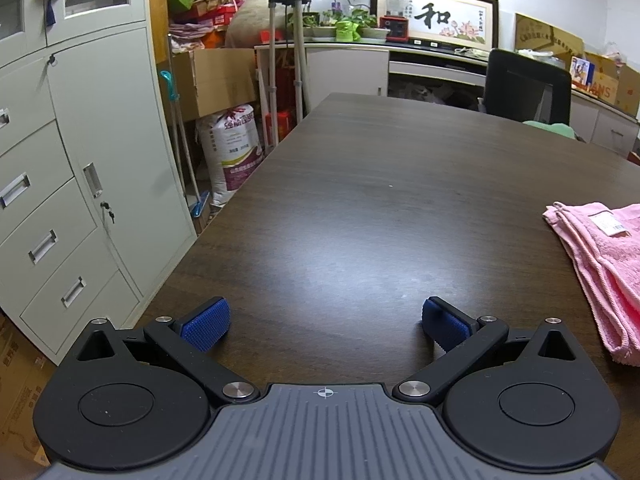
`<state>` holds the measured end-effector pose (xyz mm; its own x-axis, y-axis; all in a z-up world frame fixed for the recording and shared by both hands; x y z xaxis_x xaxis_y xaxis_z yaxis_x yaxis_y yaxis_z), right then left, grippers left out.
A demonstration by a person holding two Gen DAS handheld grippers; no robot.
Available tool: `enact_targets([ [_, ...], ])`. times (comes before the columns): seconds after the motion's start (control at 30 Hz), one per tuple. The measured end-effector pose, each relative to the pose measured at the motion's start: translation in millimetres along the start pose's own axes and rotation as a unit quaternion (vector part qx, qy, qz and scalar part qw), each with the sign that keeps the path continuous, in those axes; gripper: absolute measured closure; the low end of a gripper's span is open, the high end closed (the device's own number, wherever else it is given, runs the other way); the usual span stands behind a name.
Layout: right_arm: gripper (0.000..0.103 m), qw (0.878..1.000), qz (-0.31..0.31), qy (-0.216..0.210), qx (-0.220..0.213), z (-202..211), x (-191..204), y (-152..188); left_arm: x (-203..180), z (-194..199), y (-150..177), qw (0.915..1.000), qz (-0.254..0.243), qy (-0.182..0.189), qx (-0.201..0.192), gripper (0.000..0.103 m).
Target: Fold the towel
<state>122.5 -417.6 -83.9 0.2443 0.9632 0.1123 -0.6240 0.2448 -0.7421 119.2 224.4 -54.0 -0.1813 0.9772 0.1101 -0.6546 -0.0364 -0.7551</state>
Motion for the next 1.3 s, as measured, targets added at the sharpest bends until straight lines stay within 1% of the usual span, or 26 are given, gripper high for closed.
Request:
enact_targets([
  [0.2, 0.0, 1.0, 0.0, 0.0, 0.0, -0.2, 0.0, 0.1, 9.8, -0.1, 0.7, 0.9998, 0.011, -0.013, 0.002, 0.0],
  [1.3, 0.0, 1.0, 0.0, 0.0, 0.0, -0.4, 0.0, 0.0, 9.7, 3.8, 4.2, 0.9999, 0.011, -0.013, 0.002, 0.0],
])
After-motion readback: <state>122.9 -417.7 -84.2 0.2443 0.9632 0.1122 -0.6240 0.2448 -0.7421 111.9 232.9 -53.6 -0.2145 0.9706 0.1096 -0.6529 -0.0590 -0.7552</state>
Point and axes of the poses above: each gripper's, at about its wrist camera, not at the fingertips, and z roughly against the way its jaws point, x to its left, y to its underside, the point moved 9 cm from there along -z, roughly the way its jaws point, and after that the axes turned 7 degrees about -z, right-handed, at the moved point
